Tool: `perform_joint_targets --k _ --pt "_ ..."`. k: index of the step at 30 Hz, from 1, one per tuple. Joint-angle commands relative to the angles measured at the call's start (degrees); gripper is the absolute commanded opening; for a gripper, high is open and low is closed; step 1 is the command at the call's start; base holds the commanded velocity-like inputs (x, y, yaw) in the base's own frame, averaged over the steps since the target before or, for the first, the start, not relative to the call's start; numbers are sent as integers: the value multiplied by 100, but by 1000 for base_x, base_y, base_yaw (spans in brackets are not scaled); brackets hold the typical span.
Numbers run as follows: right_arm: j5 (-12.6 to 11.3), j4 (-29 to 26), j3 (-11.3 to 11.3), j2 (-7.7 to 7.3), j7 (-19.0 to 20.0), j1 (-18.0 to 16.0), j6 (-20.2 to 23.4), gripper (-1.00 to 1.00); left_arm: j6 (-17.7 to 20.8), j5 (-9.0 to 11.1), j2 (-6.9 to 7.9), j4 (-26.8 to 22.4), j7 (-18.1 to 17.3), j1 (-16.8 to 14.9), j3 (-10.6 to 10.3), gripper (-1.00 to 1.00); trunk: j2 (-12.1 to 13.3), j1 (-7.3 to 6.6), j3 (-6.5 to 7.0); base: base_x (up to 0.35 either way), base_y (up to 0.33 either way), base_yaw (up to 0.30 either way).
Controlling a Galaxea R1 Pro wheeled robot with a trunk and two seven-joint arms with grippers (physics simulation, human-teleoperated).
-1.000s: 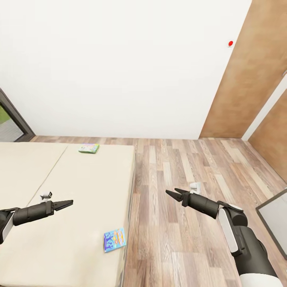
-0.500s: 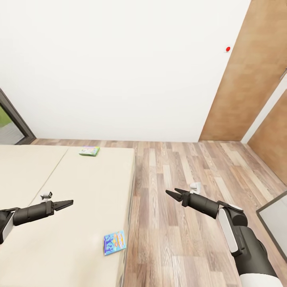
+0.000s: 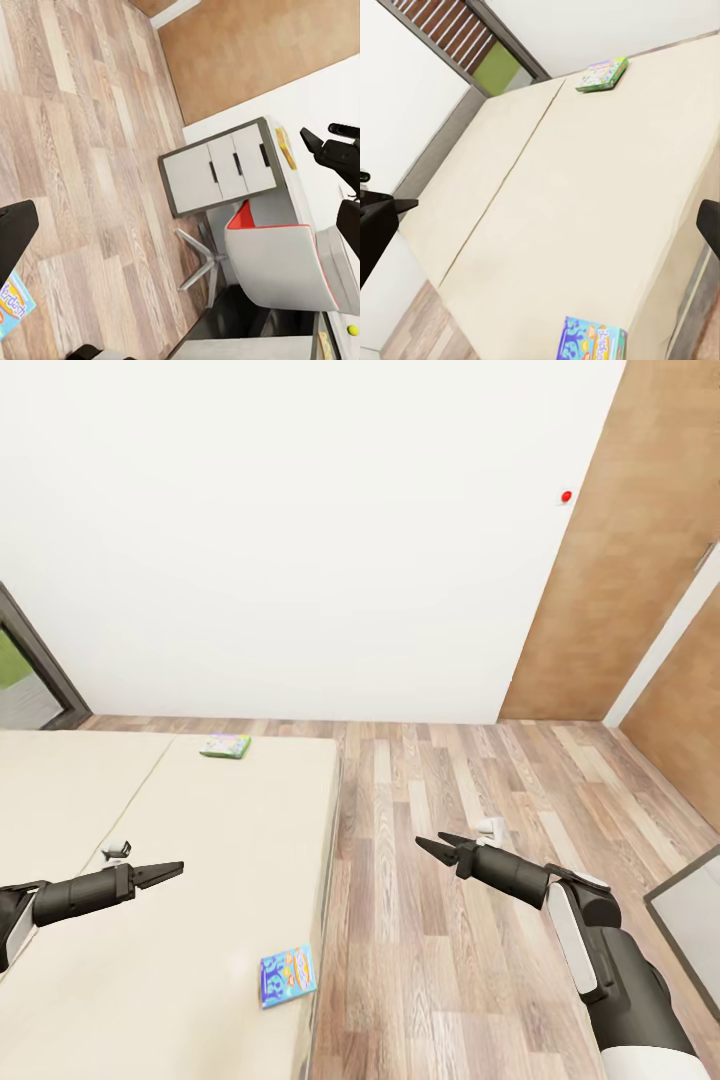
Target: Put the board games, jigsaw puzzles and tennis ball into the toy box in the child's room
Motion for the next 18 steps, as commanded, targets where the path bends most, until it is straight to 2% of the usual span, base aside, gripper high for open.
perform_joint_targets --k 1,18 --pt "-22 -1 -4 0 7 -4 36 100 61 -8 0 0 -25 -4 5 100 -10 3 -1 0 0 0" --pt "-13 -1 -4 0 8 -4 37 100 58 -8 -1 0 -25 -4 5 100 -10 3 160 0 0 0"
